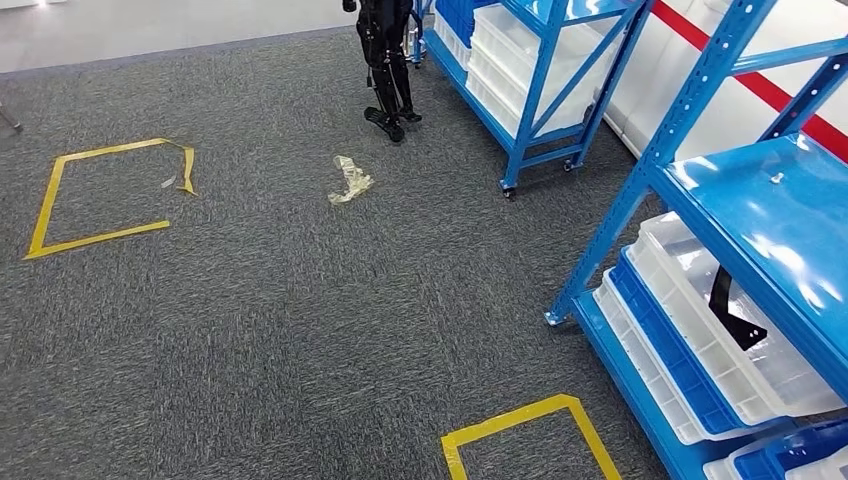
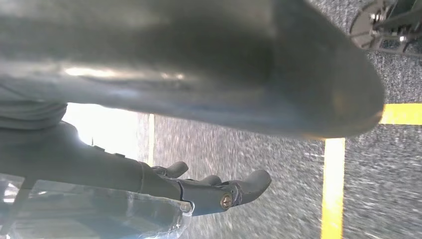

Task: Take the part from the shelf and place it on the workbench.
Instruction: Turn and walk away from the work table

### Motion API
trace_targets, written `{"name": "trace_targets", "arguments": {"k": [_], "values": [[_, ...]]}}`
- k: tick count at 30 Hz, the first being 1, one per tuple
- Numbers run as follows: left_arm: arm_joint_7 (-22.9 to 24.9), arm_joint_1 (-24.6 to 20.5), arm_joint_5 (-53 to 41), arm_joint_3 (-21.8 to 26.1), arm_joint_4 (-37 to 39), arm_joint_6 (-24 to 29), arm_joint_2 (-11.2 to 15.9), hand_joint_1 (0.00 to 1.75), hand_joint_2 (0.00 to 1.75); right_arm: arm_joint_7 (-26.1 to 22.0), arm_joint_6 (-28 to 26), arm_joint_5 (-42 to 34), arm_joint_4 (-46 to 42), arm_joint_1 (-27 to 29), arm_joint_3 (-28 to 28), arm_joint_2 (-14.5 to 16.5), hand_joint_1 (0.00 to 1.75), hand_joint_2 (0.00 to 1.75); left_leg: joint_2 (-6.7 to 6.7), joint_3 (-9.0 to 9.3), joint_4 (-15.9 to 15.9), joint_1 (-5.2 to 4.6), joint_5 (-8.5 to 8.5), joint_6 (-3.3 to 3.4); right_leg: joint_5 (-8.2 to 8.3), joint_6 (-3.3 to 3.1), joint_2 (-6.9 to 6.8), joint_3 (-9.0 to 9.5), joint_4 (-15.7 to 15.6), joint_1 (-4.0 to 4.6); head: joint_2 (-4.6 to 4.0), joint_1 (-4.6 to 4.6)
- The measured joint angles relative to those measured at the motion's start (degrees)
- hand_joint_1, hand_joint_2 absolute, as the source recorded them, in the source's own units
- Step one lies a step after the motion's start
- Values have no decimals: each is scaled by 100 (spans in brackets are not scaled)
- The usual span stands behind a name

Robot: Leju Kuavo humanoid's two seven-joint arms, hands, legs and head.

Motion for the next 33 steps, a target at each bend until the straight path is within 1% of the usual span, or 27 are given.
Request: {"name": "trace_targets", "arguments": {"k": [1, 3, 5, 6, 8, 9, 10, 11, 12, 13, 14, 16, 17, 18, 19, 20, 21, 22, 24, 25, 26, 27, 28, 29, 31, 32, 33], "values": [[-1, 1, 0, 0, 0, 0, -2, 0, 0, 1, 0, 0, -1, -6, 0, -2, 0, 0, 58, 16, 6, -15, -19, -27, 138, 14, -135, 230, -417, 13, 0, 3], [-1, 1, 0, 0, 0, 0, -1, 0, 0, 0, 0, 0, -2, -28, 1, 1, 0, 0, 168, 56, 12, -43, -57, -89, 291, -43, -285, 466, -857, 50, 0, -8], [0, -17, 0, 0, -2, -1, -3, 0, 0, -1, 0, 0, -2, -28, -1, 1, 0, 0, 277, 109, -7, -39, -82, -150, 326, -133, -178, 459, -889, 72, 0, -21], [1, -32, 0, 0, -3, -1, -5, 0, 0, -1, 0, 0, -2, -22, -1, -1, 0, 0, 240, 126, 6, -24, -108, -185, 338, -167, -115, 468, -904, 52, 0, -30], [0, -43, 0, 0, -7, -9, -8, 0, 0, 0, -2, 1, -2, -17, -1, -5, 0, 0, -56, 18, 307, 4, -335, -245, 365, -261, 5, 503, -932, -5, 0, -57], [0, -37, 1, -1, -7, -19, -8, 0, 0, 1, -2, 3, -2, -19, -1, -7, 0, 0, -244, -132, 633, 13, -527, -263, 373, -296, 68, 508, -935, -20, 0, -74], [2, -26, 2, -1, -7, -31, -9, 0, 0, 1, -2, 5, -2, -23, -2, -9, 0, 0, -362, -329, 1032, 14, -727, -268, 375, -322, 134, 503, -934, -15, 0, -83], [4, -13, 4, -1, -7, -43, -10, 0, 0, 0, -2, 7, -2, -25, -2, -10, 0, 0, -409, -516, 1386, 15, -862, -272, 375, -330, 210, 501, -933, -9, 0, -84], [7, -2, 5, -2, -6, -50, -10, 0, 0, -1, -3, 9, -2, -24, -2, -10, 0, 0, -426, -640, 1587, 15, -883, -272, 375, -330, 291, 503, -931, -3, 0, -84], [8, 6, -1, -2, -6, -53, -9, 0, 0, -1, -4, 9, -2, -21, -2, -10, 0, 0, -435, -667, 1581, 18, -784, -269, 374, -329, 372, 511, -929, 0, 0, -85], [8, 10, -17, -2, -6, -50, -8, 0, 0, -2, -5, 9, -2, -16, -3, -9, 0, 0, -455, -583, 1346, 26, -580, -264, 374, -328, 453, 524, -926, -2, 0, -85], [7, 9, -77, -8, -5, -40, -3, 0, 0, -2, -7, 7, -2, -18, -11, -5, 0, 0, -679, -256, 574, 62, -149, -260, 365, -311, 603, 535, -906, 9, 0, -85], [6, 8, -106, -15, -4, -35, -1, 0, 0, -2, -7, 5, -3, -25, -16, -3, 0, 0, -791, -130, 276, 78, -27, -254, 362, -290, 668, 524, -894, 20, 0, -82], [5, 2, -132, -22, -3, -35, 3, 0, 0, -1, -7, 2, -3, -27, -21, -3, 0, 0, -877, -62, 112, 79, 18, -242, 362, -259, 728, 489, -889, 31, 0, -80], [5, -5, -147, -28, -2, -35, 7, 0, 0, -1, -7, -1, -3, -23, -26, -5, 0, 0, -888, -44, 63, 62, 10, -216, 366, -219, 787, 454, -890, 33, 0, -79], [5, -14, -165, -36, -2, -35, 9, 0, 0, 1, -7, -5, -2, -11, -31, -6, 0, 0, -812, -40, 53, 50, 23, -175, 378, -176, 848, 423, -904, 28, 0, -78], [5, -22, -181, -45, -2, -33, 12, 0, 0, 2, -7, -9, -2, 3, -38, -4, 0, 0, -745, -29, 29, 41, 39, -129, 377, -144, 837, 394, -888, 19, 0, -78], [5, -23, -197, -57, -2, -28, 15, 0, 0, 4, -7, -11, -2, 12, -50, 0, 0, 0, -673, -19, 0, 40, 58, -79, 333, -130, 734, 349, -805, 20, 0, -68], [8, -14, -226, -80, -2, -14, 20, 0, 0, 11, -7, -12, -2, 5, -82, 9, 0, 0, -508, -8, -45, 40, 83, -11, 88, -155, 403, 102, -312, 29, 0, -37], [9, -6, -239, -89, -2, -8, 24, 0, 0, 15, -7, -11, -2, -1, -100, 11, 0, 0, -419, -11, -48, 32, 80, 7, -89, -172, 276, -101, 79, 33, 0, -22], [10, 0, -248, -97, -1, -7, 28, 0, 0, 17, -7, -9, -2, -6, -114, 11, 0, 0, -329, -15, -48, 25, 75, 11, -231, -171, 222, -287, 448, 26, 0, -16], [10, 3, -259, -108, -1, -8, 32, 0, 0, 18, -7, -7, -2, -2, -122, 10, 0, 0, -240, -18, -47, 23, 69, 11, -304, -147, 194, -404, 684, 15, 0, -16], [10, 2, -268, -119, 0, -9, 34, 0, 0, 19, -7, -4, -2, 7, -126, 9, 0, 0, -164, -19, -46, 24, 62, 4, -285, -100, 169, -406, 704, -1, 0, -15], [10, 0, -276, -130, -1, -11, 35, 0, 0, 19, -7, -1, -2, 17, -128, 4, 0, 0, -96, -12, -44, 30, 51, -11, -174, -37, 126, -268, 455, -20, 0, -14], [10, -2, -283, -145, -1, -15, 38, 0, 0, 20, -7, 3, -2, 21, -130, -7, 0, 0, 27, 25, -37, 29, 17, -63, 127, 60, -98, 192, -374, -42, 1, -9], [10, 0, -284, -151, -1, -17, 42, 0, 0, 20, -7, 4, -2, 12, -131, -9, 0, 0, 83, 52, -34, 19, -9, -102, 242, 57, -202, 371, -693, -37, 1, -11], [10, -2, -285, -157, -1, -17, 47, 0, 0, 20, -7, 6, -2, 3, -131, -10, 0, 0, 134, 80, -32, 6, -31, -140, 302, 23, -266, 460, -851, -22, 1, -17]]}}
